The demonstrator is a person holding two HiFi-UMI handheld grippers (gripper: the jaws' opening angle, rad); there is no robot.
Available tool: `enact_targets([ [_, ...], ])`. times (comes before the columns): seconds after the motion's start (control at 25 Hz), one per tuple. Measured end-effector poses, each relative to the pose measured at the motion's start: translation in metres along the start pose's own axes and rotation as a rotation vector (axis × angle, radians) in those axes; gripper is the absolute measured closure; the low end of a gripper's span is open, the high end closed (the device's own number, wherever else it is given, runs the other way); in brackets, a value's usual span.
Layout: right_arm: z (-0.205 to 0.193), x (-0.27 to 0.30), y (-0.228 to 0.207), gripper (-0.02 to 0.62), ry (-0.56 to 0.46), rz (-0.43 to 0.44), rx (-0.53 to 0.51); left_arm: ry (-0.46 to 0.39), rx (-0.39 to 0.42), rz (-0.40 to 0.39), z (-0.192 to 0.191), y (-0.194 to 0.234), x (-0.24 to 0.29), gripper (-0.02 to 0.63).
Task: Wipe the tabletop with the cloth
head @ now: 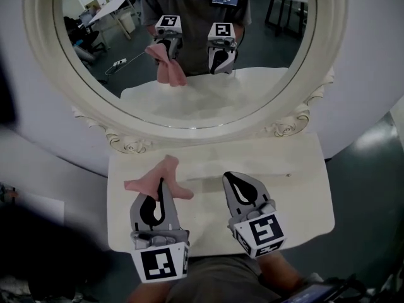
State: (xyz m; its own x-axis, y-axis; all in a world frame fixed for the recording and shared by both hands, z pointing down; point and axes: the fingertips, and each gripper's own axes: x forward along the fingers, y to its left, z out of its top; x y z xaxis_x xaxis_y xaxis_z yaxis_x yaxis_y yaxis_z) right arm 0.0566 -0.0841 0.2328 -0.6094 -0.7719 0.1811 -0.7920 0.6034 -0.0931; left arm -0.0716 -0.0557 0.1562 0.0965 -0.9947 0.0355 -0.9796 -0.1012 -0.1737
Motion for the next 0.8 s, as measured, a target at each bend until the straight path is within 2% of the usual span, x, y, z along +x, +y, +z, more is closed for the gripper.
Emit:
enact_targets([
  [0.32,-0.025,0.022,-0.033,0.58,0.086,-0.084,0.001,0.065,-0.032,-0.124,-0.039,-0.017,0.054,0.586],
  [0.6,-0.086,0.007,-0.048,0.58,0.226,-0.112,0.088,0.248,-0.07,-0.198,-0.121,-0.048,0.084,0.586],
  [0.72,-0.109,0.01,-0.056,0.58,0.264,-0.129,0.114,0.288,-0.077,-0.219,-0.144,-0.055,0.106,0.586],
  [0.8,-0.12,0.009,-0.058,0.58,0.288,-0.136,0.139,0.35,-0.064,-0.239,-0.159,-0.06,0.116,0.586],
])
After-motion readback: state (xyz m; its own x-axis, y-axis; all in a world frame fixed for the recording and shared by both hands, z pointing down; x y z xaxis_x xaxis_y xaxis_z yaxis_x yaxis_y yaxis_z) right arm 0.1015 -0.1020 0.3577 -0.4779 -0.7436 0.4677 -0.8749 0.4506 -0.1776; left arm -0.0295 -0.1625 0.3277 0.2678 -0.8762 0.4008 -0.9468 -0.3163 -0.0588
